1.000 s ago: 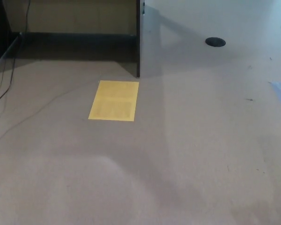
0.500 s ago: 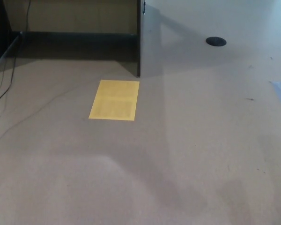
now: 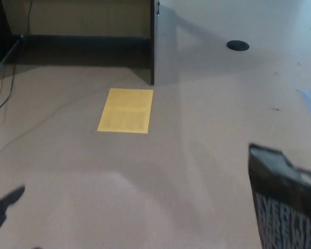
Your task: A person is holding a plastic bag and the robot extends its left hand to grab the bag by hooking its thumb into the holes at the top and brings its hand down by its side. Then it extends its arm again to hand the plastic bag back to the person.
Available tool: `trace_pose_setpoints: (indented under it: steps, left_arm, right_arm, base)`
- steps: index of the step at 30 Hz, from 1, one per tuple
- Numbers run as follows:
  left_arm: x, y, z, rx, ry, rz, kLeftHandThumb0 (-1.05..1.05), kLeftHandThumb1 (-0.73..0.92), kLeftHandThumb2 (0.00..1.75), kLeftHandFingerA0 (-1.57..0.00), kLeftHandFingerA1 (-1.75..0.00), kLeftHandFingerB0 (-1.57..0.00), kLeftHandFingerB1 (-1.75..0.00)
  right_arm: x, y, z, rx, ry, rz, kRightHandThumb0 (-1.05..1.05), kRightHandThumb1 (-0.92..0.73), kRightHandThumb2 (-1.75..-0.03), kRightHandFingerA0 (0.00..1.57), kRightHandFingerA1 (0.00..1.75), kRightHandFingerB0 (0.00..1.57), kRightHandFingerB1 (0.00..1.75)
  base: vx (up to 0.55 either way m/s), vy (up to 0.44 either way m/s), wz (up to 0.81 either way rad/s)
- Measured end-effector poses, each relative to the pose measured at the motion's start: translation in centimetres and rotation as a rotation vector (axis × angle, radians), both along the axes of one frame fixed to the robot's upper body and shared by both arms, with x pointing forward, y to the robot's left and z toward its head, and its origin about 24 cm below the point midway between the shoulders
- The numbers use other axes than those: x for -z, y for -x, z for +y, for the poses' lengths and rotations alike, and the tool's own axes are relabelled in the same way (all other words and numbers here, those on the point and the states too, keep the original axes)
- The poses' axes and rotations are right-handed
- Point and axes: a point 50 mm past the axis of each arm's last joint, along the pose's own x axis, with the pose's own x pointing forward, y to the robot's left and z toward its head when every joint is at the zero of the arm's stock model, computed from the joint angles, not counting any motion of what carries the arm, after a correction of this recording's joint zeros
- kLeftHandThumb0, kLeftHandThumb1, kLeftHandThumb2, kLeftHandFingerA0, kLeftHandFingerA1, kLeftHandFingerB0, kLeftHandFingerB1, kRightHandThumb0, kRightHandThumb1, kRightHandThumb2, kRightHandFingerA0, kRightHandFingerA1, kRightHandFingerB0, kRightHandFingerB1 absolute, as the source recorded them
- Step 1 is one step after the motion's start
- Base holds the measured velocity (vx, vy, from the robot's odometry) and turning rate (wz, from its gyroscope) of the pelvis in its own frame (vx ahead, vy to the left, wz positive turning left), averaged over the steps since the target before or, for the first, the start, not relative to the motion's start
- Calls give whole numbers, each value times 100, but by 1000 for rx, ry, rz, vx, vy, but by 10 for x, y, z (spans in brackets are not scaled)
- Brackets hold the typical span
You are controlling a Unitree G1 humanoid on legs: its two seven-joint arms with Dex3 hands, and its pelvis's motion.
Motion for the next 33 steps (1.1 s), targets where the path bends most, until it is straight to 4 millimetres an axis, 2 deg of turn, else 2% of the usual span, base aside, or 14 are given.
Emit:
trace_pose_setpoints:
  steps: [1, 2, 11, 12, 13, 15, 25, 26, 27, 28, 29, 31, 33]
  left_arm:
    - [-7, -2, -3, 13, -2, -32, -50, 46, 59, -9, -31, -13, -29]
    - [-17, -3, -7, 33, -5, -81, -28, 31, 86, -2, -50, 0, -47]
    - [-103, -20, -49, 209, -66, -433, -30, 26, 84, -1, -50, 0, -47]
    - [-108, -20, -53, 221, -71, -450, -30, 26, 84, -1, -50, 0, -47]
    - [-113, -21, -57, 233, -76, -463, -60, 39, 67, -6, -36, -12, -32]
    - [-122, -26, -68, 263, -84, -487, -57, 37, 69, -7, -28, -10, -29]
    - [-155, -45, -106, 345, -101, -531, -56, 37, 73, -4, -28, -7, -26]
    - [-156, -47, -108, 347, -104, -532, -54, 47, 56, -8, -26, -7, -23]
    - [-160, -49, -111, 349, -111, -535, -54, 47, 56, -8, -26, -7, -23]
    - [-163, -51, -114, 349, -116, -535, -62, 40, 73, -5, -31, -7, -22]
    - [-165, -53, -117, 350, -121, -536, -60, 38, 77, -1, -29, -8, -26]
    - [-171, -57, -124, 355, -144, -536, -59, 38, 76, -1, -29, -9, -27]
    - [-177, -61, -130, 355, -159, -539, -66, 39, 70, -10, -22, -11, -21]
  right_arm:
    - [0, 0, 0, -1, 0, -1, -32, -66, -60, 83, 50, 69, 45]
    - [0, 0, 0, -1, -1, -1, -32, -66, -60, 83, 50, 69, 44]
    - [0, 0, 0, -3, -2, -5, -32, -66, -60, 84, 51, 68, 45]
    - [0, 0, 0, -4, -2, -7, -32, -66, -60, 84, 51, 68, 45]
    - [0, 0, 0, -4, -2, -8, -32, -66, -60, 84, 52, 68, 45]
    - [0, 0, 0, -5, -2, -11, -32, -66, -60, 84, 56, 68, 45]
    - [-2, -1, 1, -9, -5, -24, -32, -67, -60, 84, 51, 70, 46]
    - [-2, -1, 1, -9, -5, -24, -33, -67, -60, 84, 51, 70, 46]
    - [-2, -1, 1, -10, -5, -25, -33, -67, -60, 84, 51, 70, 46]
    - [-2, -1, 1, -9, -5, -25, -33, -67, -60, 83, 51, 70, 46]
    - [-2, -1, 1, -9, -5, -25, -32, -67, -60, 83, 52, 69, 46]
    - [-2, -1, 1, -9, -5, -25, -32, -66, -60, 84, 53, 70, 46]
    - [-2, -1, 1, -9, -6, -26, -32, -66, -60, 84, 52, 69, 46]
  base:
    - [0, 0, 0]
    - [0, 0, 0]
    - [0, 0, 0]
    - [0, 0, 0]
    - [0, 0, 0]
    - [0, 0, 0]
    - [0, 0, 0]
    - [0, 0, 0]
    - [0, 0, 0]
    - [0, 0, 0]
    - [0, 0, 0]
    - [0, 0, 0]
    - [0, 0, 0]
